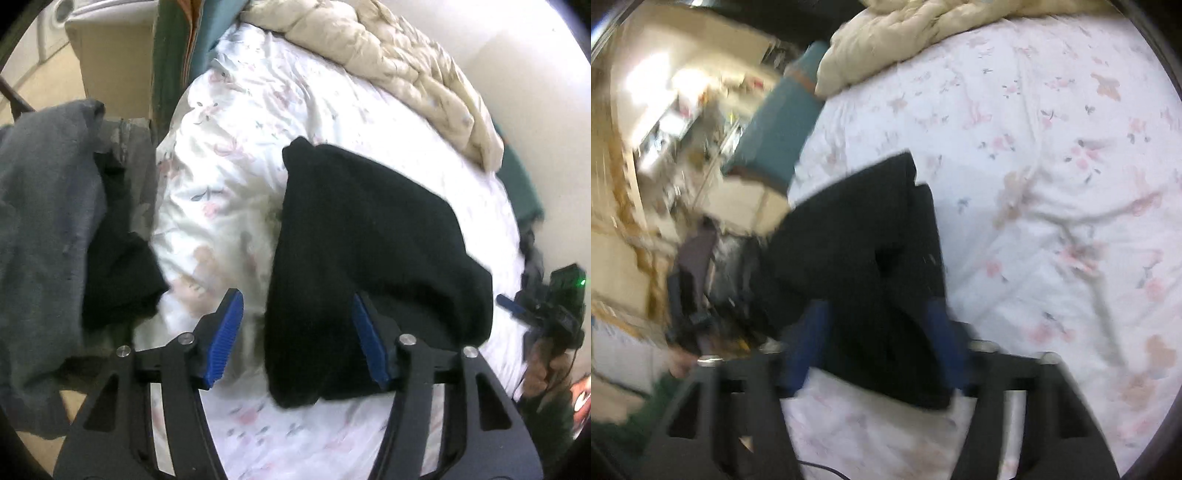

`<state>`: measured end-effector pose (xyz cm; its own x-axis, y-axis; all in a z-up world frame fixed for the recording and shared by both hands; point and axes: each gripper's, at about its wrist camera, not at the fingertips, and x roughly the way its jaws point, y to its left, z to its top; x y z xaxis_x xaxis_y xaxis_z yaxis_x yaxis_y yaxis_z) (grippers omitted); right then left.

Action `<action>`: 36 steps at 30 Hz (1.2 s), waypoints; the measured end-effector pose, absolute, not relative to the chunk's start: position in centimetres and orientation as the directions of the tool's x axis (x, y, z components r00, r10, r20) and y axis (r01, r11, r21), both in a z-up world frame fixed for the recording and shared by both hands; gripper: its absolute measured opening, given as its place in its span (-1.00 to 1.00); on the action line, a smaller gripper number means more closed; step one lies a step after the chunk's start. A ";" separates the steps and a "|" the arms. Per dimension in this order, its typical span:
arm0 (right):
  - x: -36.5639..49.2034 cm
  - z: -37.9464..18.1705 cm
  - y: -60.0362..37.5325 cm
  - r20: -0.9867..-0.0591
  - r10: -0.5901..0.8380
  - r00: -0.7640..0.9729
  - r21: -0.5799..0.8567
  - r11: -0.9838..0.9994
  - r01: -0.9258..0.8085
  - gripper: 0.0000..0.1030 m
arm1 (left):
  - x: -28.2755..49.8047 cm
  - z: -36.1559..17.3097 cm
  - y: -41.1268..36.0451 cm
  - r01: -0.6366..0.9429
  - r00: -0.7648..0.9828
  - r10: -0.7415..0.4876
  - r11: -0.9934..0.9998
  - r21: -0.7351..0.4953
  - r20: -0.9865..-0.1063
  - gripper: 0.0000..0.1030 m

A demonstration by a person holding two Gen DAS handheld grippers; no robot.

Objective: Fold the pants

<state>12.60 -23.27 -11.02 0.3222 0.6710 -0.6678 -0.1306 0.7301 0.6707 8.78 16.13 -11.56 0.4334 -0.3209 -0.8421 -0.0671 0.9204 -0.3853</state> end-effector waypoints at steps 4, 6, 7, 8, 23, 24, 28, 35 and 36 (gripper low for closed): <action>15.1 -13.2 -21.4 -0.697 0.654 0.294 0.659 0.746 -0.097 -0.51 | 10.3 -12.1 13.8 -0.022 0.403 -0.330 0.929 -0.370 -0.853 -0.76; 15.7 -14.7 -20.7 -0.712 0.655 0.253 0.661 0.747 -0.073 -0.92 | 10.7 -12.3 13.3 -0.027 0.385 -0.269 0.953 -0.302 -0.883 -0.88; 15.9 -14.8 -20.9 -0.736 0.626 0.257 0.630 0.773 -0.078 -0.97 | 10.9 -12.3 13.3 -0.033 0.381 -0.231 0.964 -0.263 -0.895 -0.92; 15.9 -14.6 -21.1 -0.777 0.560 0.288 0.563 0.823 -0.077 -0.97 | 11.0 -12.3 13.4 -0.047 0.386 -0.204 0.970 -0.240 -0.900 -0.95; 24.2 -11.2 -20.8 -0.741 0.591 0.321 0.609 0.792 -0.053 0.28 | 18.6 -9.9 16.6 -0.154 0.461 -0.295 0.902 -0.404 -0.837 0.48; 25.1 -11.5 -20.3 -0.755 0.577 0.312 0.592 0.804 -0.056 0.24 | 20.2 -10.8 16.6 -0.163 0.429 -0.304 0.900 -0.404 -0.851 0.48; 27.9 -13.6 -18.5 -0.786 0.566 0.249 0.568 0.820 -0.071 -0.34 | 23.6 -14.0 16.2 -0.180 0.355 -0.272 0.919 -0.351 -0.894 0.42; 28.8 -10.8 -16.7 -0.760 0.572 0.308 0.495 0.817 -0.294 -0.98 | 24.7 -13.0 14.1 0.021 0.399 -0.416 0.895 -0.445 -0.817 -0.94; 29.3 -10.2 -16.9 -0.755 0.565 0.335 0.486 0.823 -0.293 -0.98 | 24.6 -12.2 14.1 0.030 0.434 -0.406 0.899 -0.438 -0.804 -0.94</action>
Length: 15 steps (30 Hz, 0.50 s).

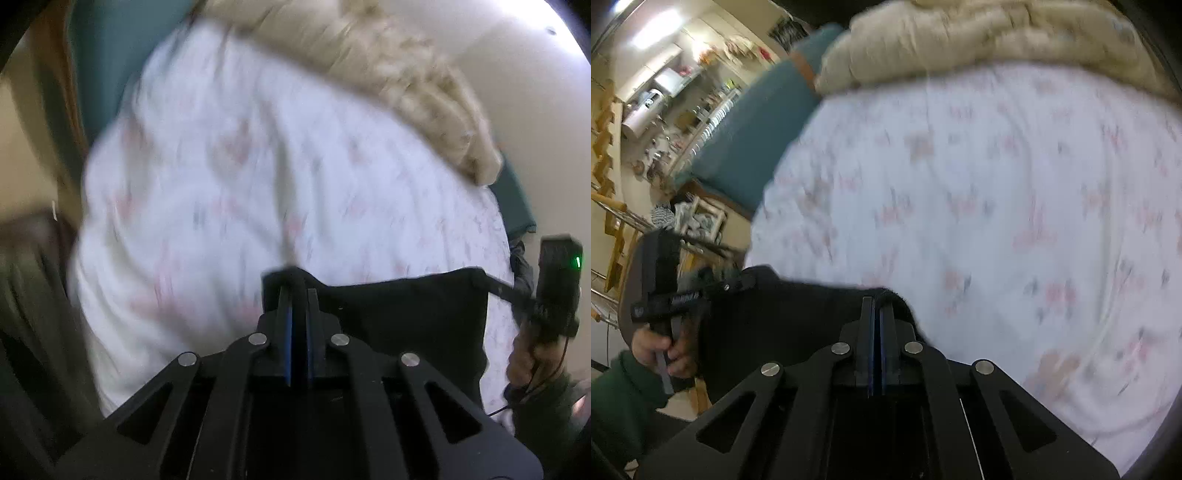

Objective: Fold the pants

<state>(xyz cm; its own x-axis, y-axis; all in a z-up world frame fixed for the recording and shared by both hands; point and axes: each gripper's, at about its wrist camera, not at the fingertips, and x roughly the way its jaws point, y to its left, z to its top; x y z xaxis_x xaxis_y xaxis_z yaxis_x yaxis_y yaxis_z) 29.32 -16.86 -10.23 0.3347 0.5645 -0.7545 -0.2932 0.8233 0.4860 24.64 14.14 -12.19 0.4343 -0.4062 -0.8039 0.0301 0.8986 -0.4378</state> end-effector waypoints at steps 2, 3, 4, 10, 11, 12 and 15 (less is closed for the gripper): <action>30.6 -9.4 -17.4 -0.742 0.540 0.397 0.460 0.841 -0.283 -0.99 | 25.4 -11.8 14.8 -0.009 0.468 -0.370 0.906 -0.423 -0.803 -0.94; 31.2 -9.5 -17.4 -0.748 0.523 0.409 0.445 0.852 -0.277 -0.99 | 25.7 -12.0 14.8 -0.020 0.471 -0.351 0.913 -0.407 -0.809 -0.93; 32.0 -10.0 -17.2 -0.766 0.494 0.411 0.411 0.869 -0.276 -0.99 | 26.2 -12.5 14.8 -0.027 0.466 -0.324 0.925 -0.379 -0.823 -0.93; 33.6 -15.8 -15.9 -0.889 0.367 0.273 0.309 0.922 -0.234 -0.96 | 27.7 -15.6 14.1 -0.068 0.350 -0.284 0.943 -0.327 -0.893 -0.78; 33.4 -15.9 -16.1 -0.888 0.371 0.271 0.315 0.921 -0.228 -0.90 | 27.7 -15.4 14.4 -0.082 0.341 -0.260 0.949 -0.305 -0.903 -0.58; 33.2 -15.7 -16.3 -0.888 0.368 0.275 0.314 0.923 -0.220 -0.65 | 27.6 -14.8 14.7 -0.096 0.345 -0.228 0.956 -0.276 -0.910 -0.41; 31.9 -13.7 -17.6 -0.882 0.361 0.304 0.308 0.928 -0.209 -0.22 | 26.2 -12.0 16.1 -0.112 0.417 -0.188 0.960 -0.255 -0.889 0.15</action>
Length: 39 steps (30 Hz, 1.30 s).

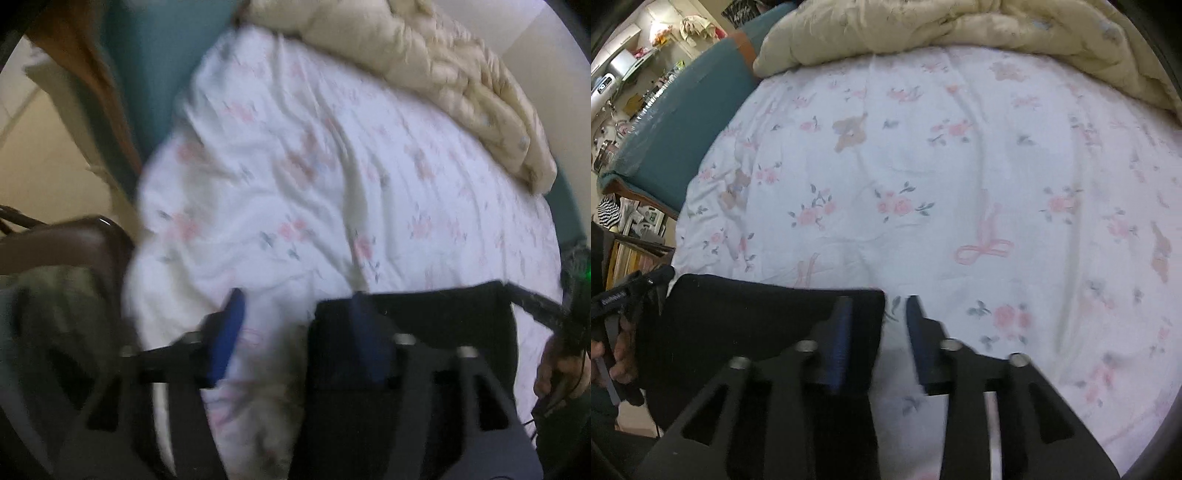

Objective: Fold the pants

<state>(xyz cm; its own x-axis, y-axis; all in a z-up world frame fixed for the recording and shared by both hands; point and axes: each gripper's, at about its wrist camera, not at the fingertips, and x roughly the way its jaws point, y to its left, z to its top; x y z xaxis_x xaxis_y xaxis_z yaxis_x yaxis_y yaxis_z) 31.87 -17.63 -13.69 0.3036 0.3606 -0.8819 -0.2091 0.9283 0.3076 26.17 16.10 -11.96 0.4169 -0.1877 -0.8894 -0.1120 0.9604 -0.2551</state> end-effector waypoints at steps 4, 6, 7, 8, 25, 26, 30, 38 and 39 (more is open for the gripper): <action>28.2 -9.7 -18.0 -0.841 0.414 0.350 0.334 0.904 -0.267 -0.19 | 22.4 -8.1 15.6 -0.075 0.471 -0.219 0.955 -0.286 -0.854 0.16; 26.1 -8.5 -17.3 -0.816 0.469 0.339 0.381 0.876 -0.295 -0.19 | 20.5 -7.7 13.5 -0.020 0.445 -0.269 0.950 -0.310 -0.854 0.17; 25.1 -8.2 -16.7 -0.806 0.502 0.314 0.415 0.857 -0.305 -0.19 | 19.3 -8.1 11.7 0.037 0.402 -0.303 0.948 -0.315 -0.864 0.17; 23.8 -8.3 -16.1 -0.789 0.553 0.269 0.471 0.825 -0.314 -0.19 | 18.5 -8.7 10.4 0.073 0.371 -0.316 0.947 -0.312 -0.873 0.17; 15.1 -11.4 -27.1 -0.746 0.514 0.423 0.618 0.771 0.154 0.25 | 9.3 -10.1 18.0 -0.251 0.415 -0.171 0.922 -0.293 -0.894 0.52; 14.0 -10.9 -26.8 -0.721 0.533 0.443 0.646 0.749 0.150 0.35 | 7.9 -9.6 17.6 -0.256 0.439 -0.175 0.916 -0.309 -0.881 0.60; 9.5 -10.7 -24.3 -0.648 0.602 0.466 0.727 0.671 0.144 0.59 | 3.0 -9.4 15.0 -0.287 0.519 -0.224 0.864 -0.415 -0.825 0.69; 2.3 -19.2 -19.1 -0.437 0.784 0.441 0.892 0.314 0.325 0.72 | -1.7 -16.8 9.2 -0.400 0.533 -0.345 0.702 -0.589 -0.773 0.72; 2.2 -19.9 -18.5 -0.434 0.789 0.435 0.893 0.311 0.326 0.72 | -1.9 -17.8 9.0 -0.419 0.531 -0.359 0.676 -0.606 -0.768 0.72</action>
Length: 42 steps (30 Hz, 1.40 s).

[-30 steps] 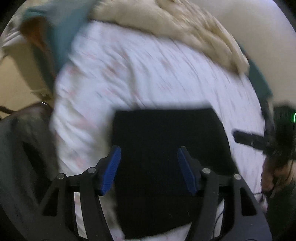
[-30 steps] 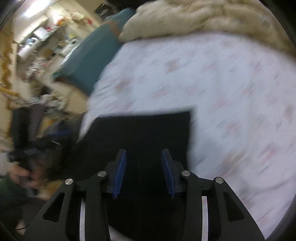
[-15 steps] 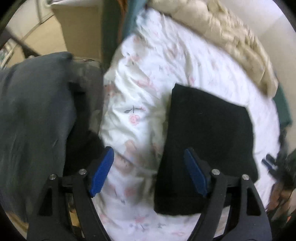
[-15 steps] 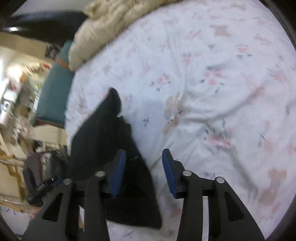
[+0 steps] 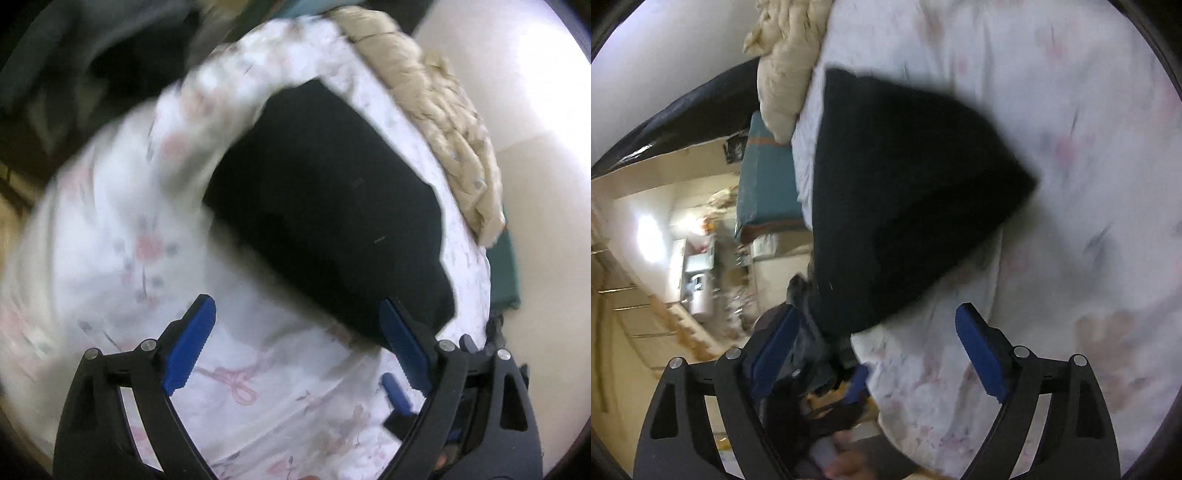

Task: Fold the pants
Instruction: 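Grasp the folded bundle with both grippers and lift it off the bed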

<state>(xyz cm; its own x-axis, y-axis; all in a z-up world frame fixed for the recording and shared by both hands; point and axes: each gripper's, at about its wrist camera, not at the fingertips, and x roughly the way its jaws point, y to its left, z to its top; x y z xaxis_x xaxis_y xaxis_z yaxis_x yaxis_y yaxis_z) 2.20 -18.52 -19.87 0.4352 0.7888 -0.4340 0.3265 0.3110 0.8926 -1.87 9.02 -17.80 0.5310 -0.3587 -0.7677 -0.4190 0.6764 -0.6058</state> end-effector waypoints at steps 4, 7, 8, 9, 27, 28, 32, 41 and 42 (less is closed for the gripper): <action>3.2 -22.4 -17.4 -0.424 0.802 0.420 0.895 0.301 0.328 0.72 | -0.7 -20.9 9.2 -0.433 0.525 -0.426 0.612 -0.662 -0.737 0.72; 4.5 -23.0 -17.3 -0.383 0.802 0.459 0.917 0.269 0.296 0.72 | 0.4 -20.7 9.3 -0.400 0.567 -0.428 0.603 -0.690 -0.703 0.72; 5.1 -23.0 -16.9 -0.350 0.813 0.465 0.930 0.242 0.277 0.72 | 0.7 -20.6 9.2 -0.391 0.574 -0.430 0.604 -0.695 -0.697 0.72; 5.4 -23.0 -16.6 -0.333 0.824 0.459 0.936 0.230 0.265 0.72 | 1.1 -20.4 9.0 -0.379 0.581 -0.428 0.610 -0.696 -0.692 0.72; 6.9 -25.7 -19.4 -0.279 0.644 0.712 0.950 0.079 0.301 0.72 | 5.5 -21.6 12.3 -0.464 0.675 -0.347 0.487 -0.740 -0.652 0.83; 6.8 -25.7 -19.9 -0.282 0.624 0.729 0.950 0.076 0.303 0.72 | 5.9 -21.5 12.2 -0.457 0.675 -0.341 0.503 -0.733 -0.655 0.82; 7.8 -26.1 -20.3 -0.294 0.624 0.724 0.946 0.082 0.313 0.72 | 6.2 -21.4 13.0 -0.450 0.697 -0.325 0.496 -0.743 -0.639 0.74; 8.4 -21.9 -20.5 -0.320 0.623 0.714 0.947 0.206 0.245 -0.44 | 6.2 -20.8 14.3 -0.418 0.739 -0.388 0.377 -0.826 -0.551 -0.42; 8.5 -21.0 -20.4 -0.313 0.616 0.723 0.950 0.218 0.226 -0.51 | 6.2 -20.1 14.5 -0.407 0.746 -0.393 0.370 -0.835 -0.538 -0.43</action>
